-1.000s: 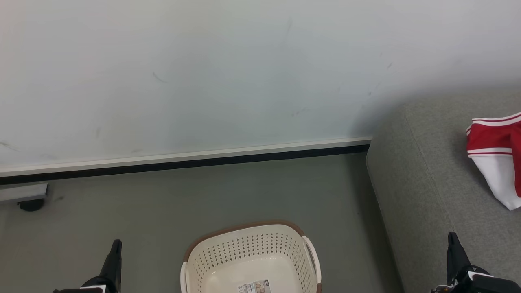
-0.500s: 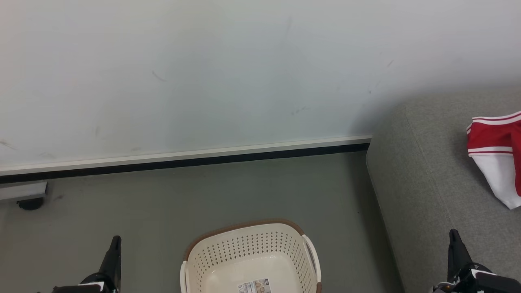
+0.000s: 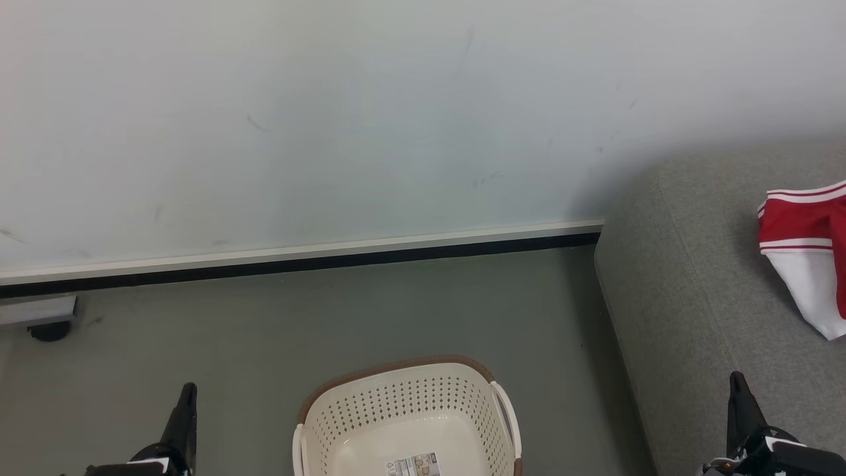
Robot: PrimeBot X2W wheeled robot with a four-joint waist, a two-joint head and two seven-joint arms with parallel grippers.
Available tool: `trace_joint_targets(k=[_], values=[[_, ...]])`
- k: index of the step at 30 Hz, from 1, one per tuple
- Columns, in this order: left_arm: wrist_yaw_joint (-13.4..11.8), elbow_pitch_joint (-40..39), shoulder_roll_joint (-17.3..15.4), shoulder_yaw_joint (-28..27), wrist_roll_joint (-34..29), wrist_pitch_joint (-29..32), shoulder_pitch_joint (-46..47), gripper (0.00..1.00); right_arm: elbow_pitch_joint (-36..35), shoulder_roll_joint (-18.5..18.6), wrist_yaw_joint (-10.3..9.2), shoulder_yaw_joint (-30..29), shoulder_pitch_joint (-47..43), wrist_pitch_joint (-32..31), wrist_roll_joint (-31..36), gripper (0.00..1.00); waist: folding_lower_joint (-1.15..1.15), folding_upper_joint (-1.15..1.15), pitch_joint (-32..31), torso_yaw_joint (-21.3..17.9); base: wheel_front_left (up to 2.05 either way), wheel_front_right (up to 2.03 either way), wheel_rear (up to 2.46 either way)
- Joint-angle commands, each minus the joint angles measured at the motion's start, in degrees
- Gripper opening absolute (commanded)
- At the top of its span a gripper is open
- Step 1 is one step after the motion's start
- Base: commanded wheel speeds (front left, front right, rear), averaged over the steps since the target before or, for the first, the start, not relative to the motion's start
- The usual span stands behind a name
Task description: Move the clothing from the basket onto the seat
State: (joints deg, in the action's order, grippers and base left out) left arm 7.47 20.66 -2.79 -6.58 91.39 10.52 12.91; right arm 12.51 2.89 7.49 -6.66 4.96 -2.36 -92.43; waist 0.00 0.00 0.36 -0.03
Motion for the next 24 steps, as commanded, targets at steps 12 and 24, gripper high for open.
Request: trace_joint_targets(k=[12, 24], values=[[0.1, 0.2, -0.2, -0.1, 0.6, 0.0, 0.0, 0.0, 0.0, 0.0, 0.0, 0.0, -0.2, -0.2, -0.3, 0.0, 0.0, 0.0, 0.0, 0.0, 0.0, 0.0, 0.0], [0.1, 0.2, -0.2, -0.1, 0.6, 0.0, 0.0, 0.0, 0.0, 0.0, 0.0, 0.0, -0.2, -0.2, -0.3, 0.0, 0.0, 0.0, 0.0, 0.0, 0.0, 0.0, 0.0]])
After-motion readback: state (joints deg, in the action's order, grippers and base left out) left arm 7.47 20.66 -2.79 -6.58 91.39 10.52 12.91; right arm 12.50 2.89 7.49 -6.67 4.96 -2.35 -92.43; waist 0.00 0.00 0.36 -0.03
